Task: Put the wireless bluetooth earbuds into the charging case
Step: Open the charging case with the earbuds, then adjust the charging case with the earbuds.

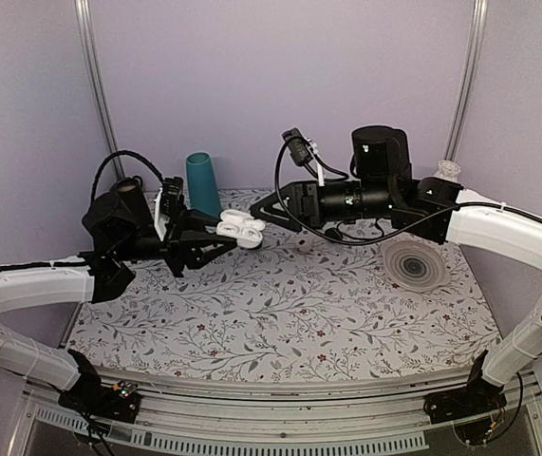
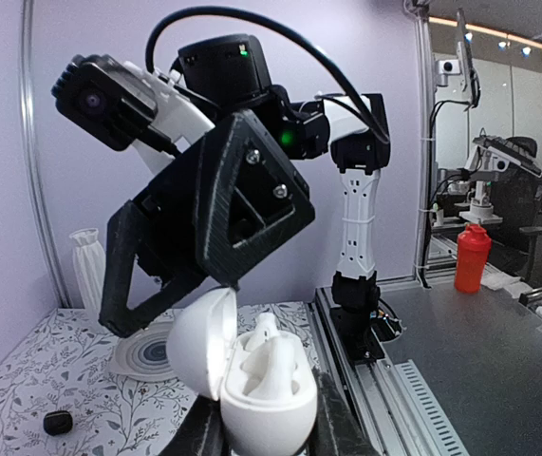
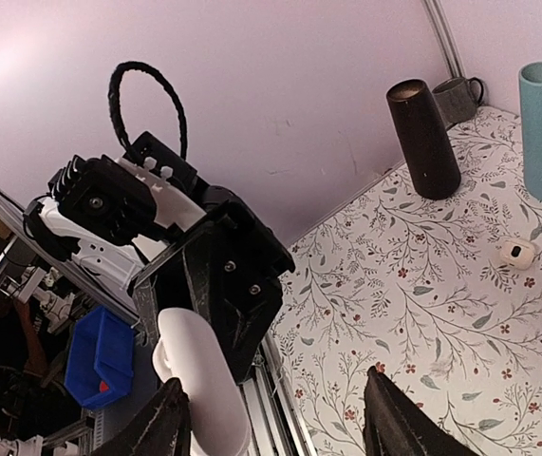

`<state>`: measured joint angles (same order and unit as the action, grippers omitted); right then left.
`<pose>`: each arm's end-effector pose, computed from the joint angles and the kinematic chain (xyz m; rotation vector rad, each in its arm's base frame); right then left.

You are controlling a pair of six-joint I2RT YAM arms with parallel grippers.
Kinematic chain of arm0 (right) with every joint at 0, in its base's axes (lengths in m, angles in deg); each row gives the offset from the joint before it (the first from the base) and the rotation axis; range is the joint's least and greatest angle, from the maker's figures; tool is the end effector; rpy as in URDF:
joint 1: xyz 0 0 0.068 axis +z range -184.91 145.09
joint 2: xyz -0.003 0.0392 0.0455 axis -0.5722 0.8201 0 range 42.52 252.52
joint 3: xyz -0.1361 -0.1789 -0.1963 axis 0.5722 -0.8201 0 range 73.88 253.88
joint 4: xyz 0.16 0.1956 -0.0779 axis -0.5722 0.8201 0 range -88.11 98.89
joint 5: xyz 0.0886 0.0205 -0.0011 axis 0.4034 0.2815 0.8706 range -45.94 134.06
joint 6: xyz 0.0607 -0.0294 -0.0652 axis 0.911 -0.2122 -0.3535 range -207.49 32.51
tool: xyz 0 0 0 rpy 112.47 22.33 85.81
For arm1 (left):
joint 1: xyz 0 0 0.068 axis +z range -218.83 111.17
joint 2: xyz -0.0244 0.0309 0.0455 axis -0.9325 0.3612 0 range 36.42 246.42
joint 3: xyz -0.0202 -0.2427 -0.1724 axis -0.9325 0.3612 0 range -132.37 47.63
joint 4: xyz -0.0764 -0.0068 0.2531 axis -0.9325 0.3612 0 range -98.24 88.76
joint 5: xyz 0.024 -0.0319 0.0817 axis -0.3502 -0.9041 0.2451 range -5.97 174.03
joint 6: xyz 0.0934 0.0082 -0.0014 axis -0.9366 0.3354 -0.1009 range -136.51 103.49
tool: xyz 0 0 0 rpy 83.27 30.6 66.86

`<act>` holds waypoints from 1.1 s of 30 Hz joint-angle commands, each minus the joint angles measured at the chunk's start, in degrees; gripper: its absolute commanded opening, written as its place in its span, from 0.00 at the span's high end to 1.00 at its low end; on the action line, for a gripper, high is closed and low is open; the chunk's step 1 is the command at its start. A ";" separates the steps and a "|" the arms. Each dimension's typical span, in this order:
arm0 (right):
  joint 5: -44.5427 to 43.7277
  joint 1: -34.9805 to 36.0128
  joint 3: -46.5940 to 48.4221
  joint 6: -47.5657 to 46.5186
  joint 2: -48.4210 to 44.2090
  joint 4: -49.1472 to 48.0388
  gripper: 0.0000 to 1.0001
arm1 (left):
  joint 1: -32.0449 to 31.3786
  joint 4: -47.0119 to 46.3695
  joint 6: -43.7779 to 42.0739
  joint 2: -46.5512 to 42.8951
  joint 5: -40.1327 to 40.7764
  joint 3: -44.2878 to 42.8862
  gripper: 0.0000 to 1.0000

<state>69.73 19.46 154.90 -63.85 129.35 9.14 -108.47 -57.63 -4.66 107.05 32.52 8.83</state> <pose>0.2052 0.3490 0.4041 -0.8641 1.8014 1.3313 0.1787 -0.2341 0.3457 1.1113 1.0266 -1.2984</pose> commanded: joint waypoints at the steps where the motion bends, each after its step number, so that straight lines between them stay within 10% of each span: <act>1: 0.82 -0.84 0.44 2.10 -0.22 -1.03 0.38 | -0.11 0.55 0.59 -0.69 -2.69 0.57 1.00; 18: 8.11 0.07 -8.58 7.45 -0.84 -14.49 0.03 | -0.51 -0.96 -0.93 -0.69 1.87 1.11 1.00; 33: 0.11 1.96 -27.57 19.34 -6.38 -44.59 0.01 | -4.42 -10.25 -22.72 -1.98 12.41 6.25 1.00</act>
<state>71.98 20.47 127.53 -46.61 123.82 -26.42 -110.96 -62.24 -17.81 105.55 41.81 13.11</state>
